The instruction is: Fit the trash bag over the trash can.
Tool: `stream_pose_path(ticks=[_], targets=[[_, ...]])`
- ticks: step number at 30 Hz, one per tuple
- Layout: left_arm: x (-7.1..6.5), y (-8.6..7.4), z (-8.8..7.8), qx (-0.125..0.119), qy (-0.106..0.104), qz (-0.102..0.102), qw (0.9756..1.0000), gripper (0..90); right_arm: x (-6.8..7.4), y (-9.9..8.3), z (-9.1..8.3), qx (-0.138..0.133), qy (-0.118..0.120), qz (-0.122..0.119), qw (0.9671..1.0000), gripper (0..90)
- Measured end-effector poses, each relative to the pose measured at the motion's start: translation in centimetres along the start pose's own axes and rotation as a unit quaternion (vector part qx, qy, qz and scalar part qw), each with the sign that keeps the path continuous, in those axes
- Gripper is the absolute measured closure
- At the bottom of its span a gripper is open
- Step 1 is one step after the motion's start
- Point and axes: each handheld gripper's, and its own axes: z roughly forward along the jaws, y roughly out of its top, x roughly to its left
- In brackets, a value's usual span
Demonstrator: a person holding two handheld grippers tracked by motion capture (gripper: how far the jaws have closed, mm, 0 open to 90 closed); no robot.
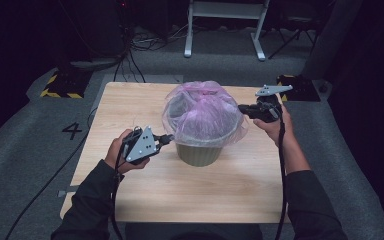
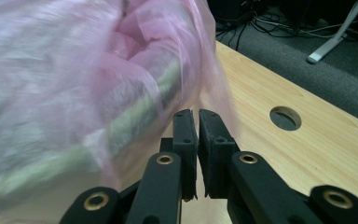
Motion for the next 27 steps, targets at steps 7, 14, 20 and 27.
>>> stream_pose_path(ticks=[7,14,20,27], targets=[[-0.7,-3.5,0.8,0.042,-0.044,-0.029,0.9977,90.0,-0.8,-0.7,0.8,0.002,-0.008,0.026,0.9996,89.5],[-1.7,-6.0,3.1,0.093,-0.063,-0.038,0.9929,90.0,-1.1,-1.1,2.1,0.006,-0.012,0.040,0.9991,90.0],[-1.7,-8.2,5.5,0.147,-0.066,-0.046,0.9859,90.0,-1.4,-1.7,3.7,0.024,-0.010,0.050,0.9984,90.0],[-0.7,-9.2,5.1,0.130,-0.019,-0.093,0.9870,75.8,-1.3,-1.9,4.8,0.033,-0.009,0.052,0.9980,90.0]])
